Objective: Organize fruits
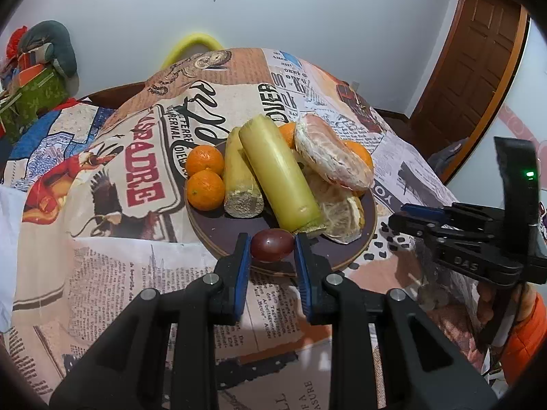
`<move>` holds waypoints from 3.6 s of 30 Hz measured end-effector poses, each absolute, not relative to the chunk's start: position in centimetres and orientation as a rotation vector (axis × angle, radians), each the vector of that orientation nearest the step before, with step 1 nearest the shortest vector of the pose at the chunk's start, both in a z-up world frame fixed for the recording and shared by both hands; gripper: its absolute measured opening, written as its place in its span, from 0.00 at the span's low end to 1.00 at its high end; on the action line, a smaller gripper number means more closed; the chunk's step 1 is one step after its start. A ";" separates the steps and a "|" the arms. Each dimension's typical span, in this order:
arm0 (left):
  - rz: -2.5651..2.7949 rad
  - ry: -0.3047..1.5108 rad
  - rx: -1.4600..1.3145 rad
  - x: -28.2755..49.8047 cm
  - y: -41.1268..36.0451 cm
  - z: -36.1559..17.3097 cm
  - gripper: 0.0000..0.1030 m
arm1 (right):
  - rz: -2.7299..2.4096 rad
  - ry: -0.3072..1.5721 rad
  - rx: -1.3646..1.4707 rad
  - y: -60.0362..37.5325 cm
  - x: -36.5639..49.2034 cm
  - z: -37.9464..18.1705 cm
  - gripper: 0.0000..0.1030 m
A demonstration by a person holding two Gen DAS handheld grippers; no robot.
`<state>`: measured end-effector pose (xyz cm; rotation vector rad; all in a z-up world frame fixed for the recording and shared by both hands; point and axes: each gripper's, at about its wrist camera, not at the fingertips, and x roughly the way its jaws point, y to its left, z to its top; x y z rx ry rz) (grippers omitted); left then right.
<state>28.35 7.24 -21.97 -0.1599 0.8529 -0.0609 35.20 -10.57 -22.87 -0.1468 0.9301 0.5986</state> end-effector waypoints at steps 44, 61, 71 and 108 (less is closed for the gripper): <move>0.017 0.561 -0.105 20.5 6.6 -9.7 0.30 | 0.632 0.594 -0.063 -11.4 28.4 -10.1 0.36; 0.069 0.175 -0.015 4.6 1.4 1.7 0.68 | 0.585 0.199 0.007 -14.4 13.3 -0.1 0.55; 0.086 0.160 -0.014 3.0 1.0 1.3 0.96 | 0.525 0.172 0.000 -14.1 12.1 -0.8 0.91; 0.044 0.179 -0.047 3.4 1.1 0.6 1.00 | 0.481 0.155 0.029 -15.7 10.3 -1.0 1.00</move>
